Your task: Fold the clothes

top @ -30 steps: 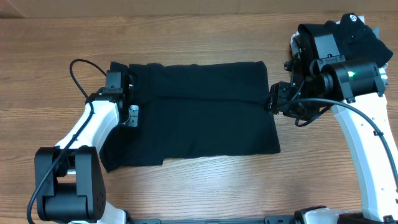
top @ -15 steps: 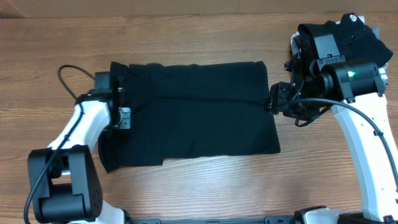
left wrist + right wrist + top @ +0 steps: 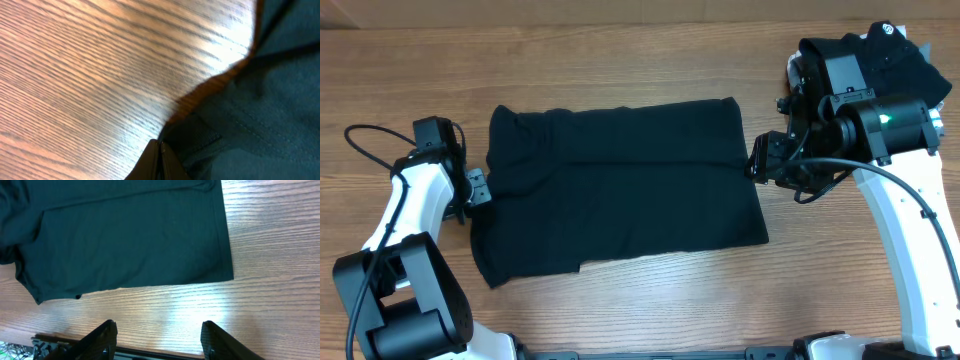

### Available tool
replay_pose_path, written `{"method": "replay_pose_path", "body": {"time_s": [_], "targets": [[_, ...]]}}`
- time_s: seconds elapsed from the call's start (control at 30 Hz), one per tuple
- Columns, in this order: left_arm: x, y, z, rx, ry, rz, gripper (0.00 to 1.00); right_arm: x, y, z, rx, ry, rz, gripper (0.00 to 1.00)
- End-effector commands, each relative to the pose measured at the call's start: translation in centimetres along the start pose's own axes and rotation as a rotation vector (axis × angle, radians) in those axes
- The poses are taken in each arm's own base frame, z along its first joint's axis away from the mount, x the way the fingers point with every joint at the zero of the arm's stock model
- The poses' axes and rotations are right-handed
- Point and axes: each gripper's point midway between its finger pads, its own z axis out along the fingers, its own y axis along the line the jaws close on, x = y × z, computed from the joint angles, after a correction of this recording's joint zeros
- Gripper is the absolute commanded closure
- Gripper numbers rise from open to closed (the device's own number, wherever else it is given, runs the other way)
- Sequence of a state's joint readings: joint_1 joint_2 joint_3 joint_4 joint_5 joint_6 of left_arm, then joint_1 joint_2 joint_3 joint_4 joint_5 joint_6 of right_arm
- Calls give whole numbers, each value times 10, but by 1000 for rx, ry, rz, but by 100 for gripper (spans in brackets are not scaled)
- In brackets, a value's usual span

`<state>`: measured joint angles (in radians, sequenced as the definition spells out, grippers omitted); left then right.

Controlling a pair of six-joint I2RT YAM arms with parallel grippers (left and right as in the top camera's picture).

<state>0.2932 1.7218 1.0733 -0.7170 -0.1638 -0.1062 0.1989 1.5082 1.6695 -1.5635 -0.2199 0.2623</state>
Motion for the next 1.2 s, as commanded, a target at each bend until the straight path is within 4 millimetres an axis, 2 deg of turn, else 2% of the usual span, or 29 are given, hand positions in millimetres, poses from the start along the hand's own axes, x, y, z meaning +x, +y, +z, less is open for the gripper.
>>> {"method": "replay_pose_path", "body": {"time_s": [0.0, 0.13, 0.3, 0.33, 0.37, 0.4, 0.5, 0.53, 0.7, 0.73, 0.87, 0.93, 1.03, 1.17], "targets": [[-13, 9, -2, -5, -33, -66, 96, 1, 0, -3, 5, -13, -6, 42], [-14, 24, 0, -14, -31, -168, 96, 2, -1, -3, 6, -9, -5, 42], [-3, 42, 3, -17, 15, -243, 95, 2, -1, -3, 6, -9, -5, 41], [-2, 44, 3, -19, 18, -250, 87, 2, -1, -3, 6, -9, -5, 41], [-2, 50, 3, -31, 17, -260, 70, 2, -1, -3, 6, -10, -6, 41], [-3, 53, 3, -38, 11, -266, 60, 2, -1, -3, 6, -9, -5, 41], [-9, 56, 3, -16, -8, -289, 34, 2, -1, -3, 6, -9, -5, 41], [-14, 52, 2, 19, -20, -295, 18, 2, -1, -3, 6, -9, -5, 41], [-38, 37, -15, 128, -69, -250, 11, -1, 0, -3, 3, -22, -13, 38], [-49, 28, -31, 192, -82, -222, 11, -5, -1, -3, 15, -39, -15, 38], [-66, 18, -73, 282, -91, -196, 10, -13, 0, -11, 20, -84, -21, 37], [-73, 11, -105, 341, -106, -149, 11, -15, 3, -22, 11, -112, -28, 37], [-78, -2, -155, 433, -155, -76, 19, -13, 4, -39, 11, -150, -24, 34], [-74, -12, -209, 453, -249, -24, 20, 2, 1, -56, 13, -170, 34, 28]]}}
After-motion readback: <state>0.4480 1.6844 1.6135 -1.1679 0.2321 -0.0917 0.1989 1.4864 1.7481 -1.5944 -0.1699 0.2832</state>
